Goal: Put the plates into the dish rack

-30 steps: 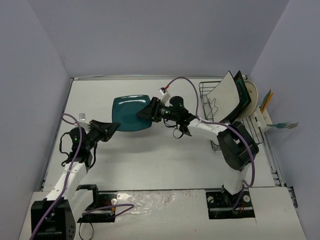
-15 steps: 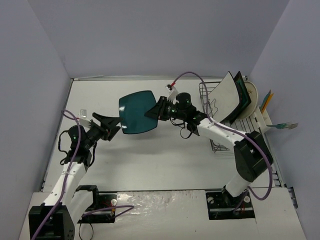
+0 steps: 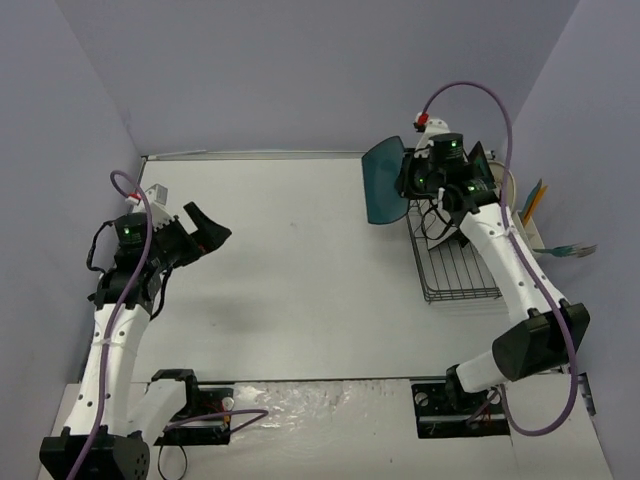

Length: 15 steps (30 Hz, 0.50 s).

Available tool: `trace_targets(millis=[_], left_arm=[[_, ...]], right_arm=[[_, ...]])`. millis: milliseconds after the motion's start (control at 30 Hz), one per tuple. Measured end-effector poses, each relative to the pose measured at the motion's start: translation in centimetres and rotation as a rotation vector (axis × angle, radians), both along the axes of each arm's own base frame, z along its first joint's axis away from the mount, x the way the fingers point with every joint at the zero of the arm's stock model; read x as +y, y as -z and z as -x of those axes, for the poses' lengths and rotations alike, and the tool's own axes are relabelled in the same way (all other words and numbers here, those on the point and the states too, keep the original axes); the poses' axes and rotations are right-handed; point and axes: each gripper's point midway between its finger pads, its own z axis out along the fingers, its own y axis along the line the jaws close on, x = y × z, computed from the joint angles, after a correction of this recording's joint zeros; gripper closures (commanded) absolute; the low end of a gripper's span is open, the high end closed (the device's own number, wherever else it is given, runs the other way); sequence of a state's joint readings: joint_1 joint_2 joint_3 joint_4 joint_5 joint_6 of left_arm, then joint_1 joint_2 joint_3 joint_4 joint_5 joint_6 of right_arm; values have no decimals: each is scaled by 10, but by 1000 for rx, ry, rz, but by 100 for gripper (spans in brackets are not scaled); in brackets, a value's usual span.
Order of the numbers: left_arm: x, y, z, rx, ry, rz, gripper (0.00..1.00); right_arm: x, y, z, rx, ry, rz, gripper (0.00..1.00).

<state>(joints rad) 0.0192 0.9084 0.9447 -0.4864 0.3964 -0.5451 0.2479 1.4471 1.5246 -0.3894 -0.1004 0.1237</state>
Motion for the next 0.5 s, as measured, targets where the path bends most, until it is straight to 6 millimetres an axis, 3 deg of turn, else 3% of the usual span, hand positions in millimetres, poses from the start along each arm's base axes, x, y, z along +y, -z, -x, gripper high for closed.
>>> trace_targets(millis=[100,233,333,500], left_arm=[[28,27,10,90,-50,-176,3],[52,62,21,185,-92,-312,3],[61,84,30,242,-102,-362,3],[67,96,34,267,-112,-398,3]], right_arm=[[-40,-34,0,-71,60,113,100],[-87,-54,-3,-95,134,242,100],[-109,-49,-11,-67,161,312,100],[-113,-7,-32,42,105,347,100]])
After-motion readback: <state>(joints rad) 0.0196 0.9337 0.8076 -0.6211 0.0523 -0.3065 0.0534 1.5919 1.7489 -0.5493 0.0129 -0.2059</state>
